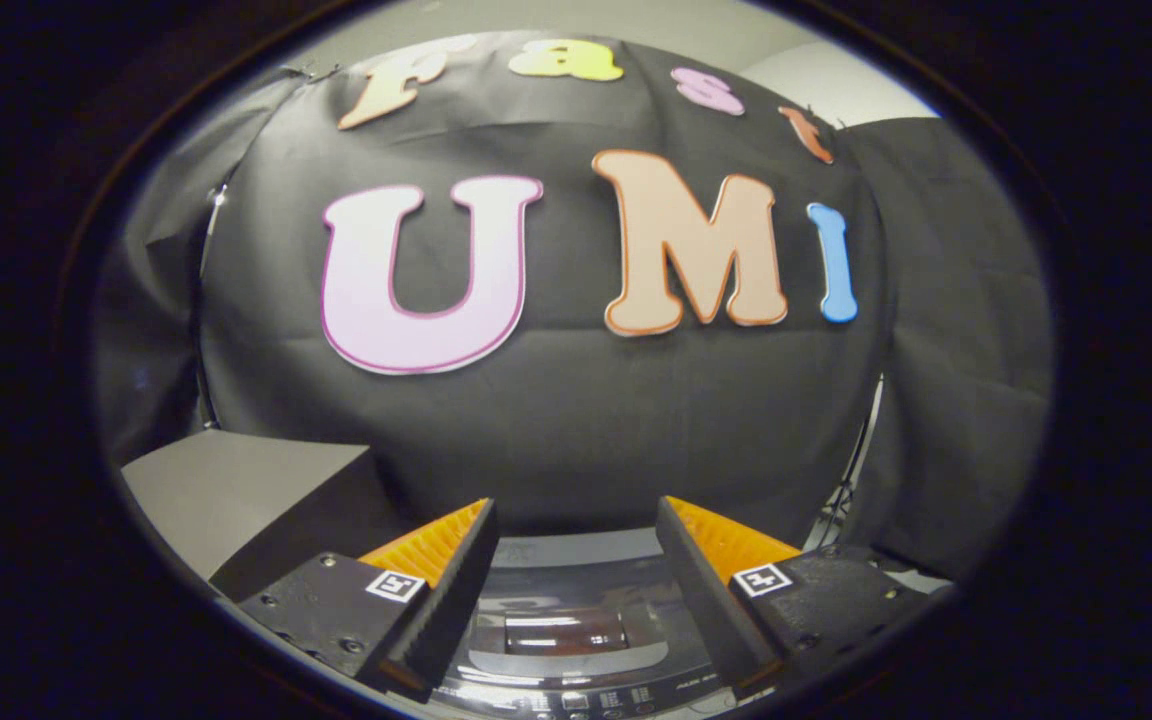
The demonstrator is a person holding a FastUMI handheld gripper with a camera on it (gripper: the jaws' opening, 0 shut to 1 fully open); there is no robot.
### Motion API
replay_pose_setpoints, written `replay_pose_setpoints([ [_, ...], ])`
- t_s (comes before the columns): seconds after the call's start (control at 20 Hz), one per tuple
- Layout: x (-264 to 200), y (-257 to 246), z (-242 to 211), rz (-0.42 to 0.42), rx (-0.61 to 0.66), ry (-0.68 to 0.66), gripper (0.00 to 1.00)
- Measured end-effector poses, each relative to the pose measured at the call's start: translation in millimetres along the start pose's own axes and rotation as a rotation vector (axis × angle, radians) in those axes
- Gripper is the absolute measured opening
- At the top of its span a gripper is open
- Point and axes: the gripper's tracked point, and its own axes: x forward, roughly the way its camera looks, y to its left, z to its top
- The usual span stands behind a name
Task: Put the clothes into the washing machine and then close the washing machine lid.
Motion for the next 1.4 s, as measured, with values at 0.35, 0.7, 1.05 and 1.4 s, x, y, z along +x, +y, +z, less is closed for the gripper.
replay_pose_setpoints([
  [0.35, -49.9, -54.9, 19.2, -0.025, -0.008, -0.143, 0.96],
  [0.7, -87.5, -106.5, -32.0, -0.049, 0.122, -0.134, 0.96],
  [1.05, -123.5, -143.6, -93.3, -0.031, 0.094, -0.159, 0.96],
  [1.4, -171.9, -140.9, -162.8, 0.024, 0.048, -0.190, 0.96],
])
